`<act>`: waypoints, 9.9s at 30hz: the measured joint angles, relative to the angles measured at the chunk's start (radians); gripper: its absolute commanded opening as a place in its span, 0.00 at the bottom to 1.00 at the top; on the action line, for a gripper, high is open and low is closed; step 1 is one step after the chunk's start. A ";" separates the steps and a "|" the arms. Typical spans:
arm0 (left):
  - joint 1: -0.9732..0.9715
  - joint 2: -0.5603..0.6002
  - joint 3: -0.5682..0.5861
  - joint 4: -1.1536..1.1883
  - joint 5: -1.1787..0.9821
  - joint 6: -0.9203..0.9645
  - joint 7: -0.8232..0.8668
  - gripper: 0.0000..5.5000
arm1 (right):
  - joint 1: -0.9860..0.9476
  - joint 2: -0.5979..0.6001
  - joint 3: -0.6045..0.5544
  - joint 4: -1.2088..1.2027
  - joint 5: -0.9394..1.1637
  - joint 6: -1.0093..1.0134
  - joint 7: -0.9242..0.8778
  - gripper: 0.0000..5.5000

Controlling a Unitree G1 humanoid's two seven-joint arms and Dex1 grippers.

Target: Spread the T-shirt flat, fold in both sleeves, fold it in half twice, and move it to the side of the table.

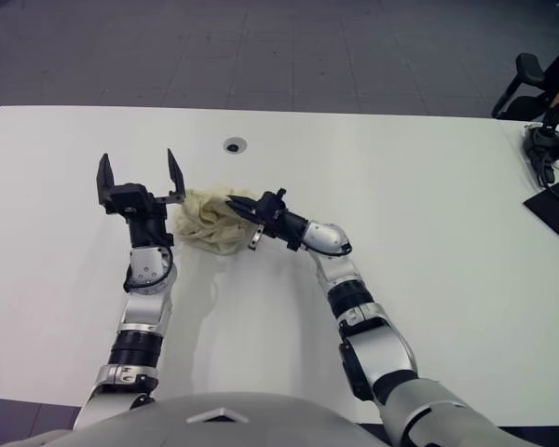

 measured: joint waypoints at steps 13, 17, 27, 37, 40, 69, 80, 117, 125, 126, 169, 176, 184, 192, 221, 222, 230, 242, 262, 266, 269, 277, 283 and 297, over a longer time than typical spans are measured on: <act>0.011 0.100 0.126 -0.291 -0.092 0.048 -0.073 0.98 | 0.252 -0.379 -0.133 -0.758 0.229 0.122 0.115 0.00; 0.091 0.213 0.052 -0.473 -0.183 0.102 -0.297 0.98 | 0.297 -0.414 -0.145 -0.792 0.226 0.140 0.113 0.00; 0.158 0.596 -0.077 -0.422 -0.221 0.059 -0.837 0.98 | 0.323 -0.416 -0.147 -0.806 0.195 0.141 0.087 0.00; 0.034 0.682 -0.280 -0.315 0.020 -0.010 -1.021 0.94 | 0.339 -0.421 -0.146 -0.809 0.192 0.136 0.078 0.00; -0.001 0.680 -0.285 -0.280 0.054 -0.025 -1.008 0.84 | 0.339 -0.421 -0.145 -0.808 0.190 0.135 0.076 0.00; -0.090 0.647 -0.278 -0.174 0.048 -0.086 -0.949 0.01 | 0.339 -0.414 -0.128 -0.774 0.169 0.099 0.051 0.00; -0.649 0.605 -0.213 0.122 0.206 0.124 -0.743 0.01 | -0.146 -0.459 -0.247 -0.203 -0.080 0.037 -0.259 0.00; 0.232 1.104 -0.457 -0.750 0.323 0.135 -0.622 0.01 | 0.718 -0.820 -0.076 -0.821 0.455 0.101 0.103 0.00; 0.575 1.262 -0.426 -0.979 0.230 0.269 -0.948 0.00 | 1.003 -1.056 -0.039 -1.171 0.348 0.323 0.306 0.06; 0.582 1.261 -0.418 -0.987 0.222 0.281 -0.967 0.00 | 0.994 -1.054 -0.050 -1.177 0.350 0.344 0.298 0.09; -0.068 0.732 -0.359 -0.284 0.235 0.214 -0.838 0.98 | 0.154 -0.701 0.092 -0.328 -0.592 0.080 -0.245 0.98; -0.093 0.680 -0.378 -0.136 0.287 0.178 -0.799 0.98 | 0.060 -0.709 0.113 -0.143 -0.691 0.078 -0.402 0.98; -0.168 0.630 -0.395 -0.034 0.334 0.167 -0.740 0.98 | 0.097 -0.691 0.097 -0.180 -0.604 0.071 -0.388 0.98; -0.190 0.645 -0.251 -0.136 0.303 0.191 -0.656 0.98 | 0.142 -0.679 -0.079 -0.386 -0.531 0.142 -0.543 0.98; 0.925 -0.062 0.017 -0.905 -0.832 0.934 -0.357 0.73 | 0.405 -0.526 -0.313 -0.698 -0.249 0.212 -0.612 0.98; 0.933 -0.066 0.010 -0.907 -0.843 0.937 -0.357 0.69 | 0.404 -0.526 -0.313 -0.699 -0.249 0.212 -0.610 0.98; 0.945 -0.069 -0.007 -0.906 -0.867 0.961 -0.329 0.41 | 0.399 -0.518 -0.306 -0.707 -0.253 0.215 -0.597 0.98; 0.944 -0.072 -0.007 -0.879 -0.857 0.961 -0.308 0.00 | 0.398 -0.505 -0.302 -0.707 -0.257 0.216 -0.596 0.98; 0.818 0.282 -0.192 -0.945 -0.344 0.702 -0.535 0.00 | 0.414 -0.454 -0.303 -0.717 -0.263 0.219 -0.628 0.98; 0.763 0.360 -0.300 -0.922 -0.169 0.606 -0.590 0.00 | 0.419 -0.447 -0.302 -0.720 -0.264 0.219 -0.631 0.98; 0.687 0.401 -0.401 -0.866 -0.025 0.541 -0.626 0.00 | 0.421 -0.438 -0.300 -0.720 -0.267 0.218 -0.635 0.98; 0.564 0.418 -0.516 -0.722 0.232 0.496 -0.614 0.00 | 0.427 -0.440 -0.307 -0.703 -0.283 0.213 -0.636 0.98; 0.548 0.480 -0.564 -0.704 0.341 0.438 -0.651 0.00 | 0.446 -0.451 -0.329 -0.702 -0.280 0.213 -0.633 0.98; 0.553 0.471 -0.536 -0.713 0.363 0.409 -0.647 0.12 | 0.458 -0.459 -0.350 -0.691 -0.274 0.212 -0.627 0.98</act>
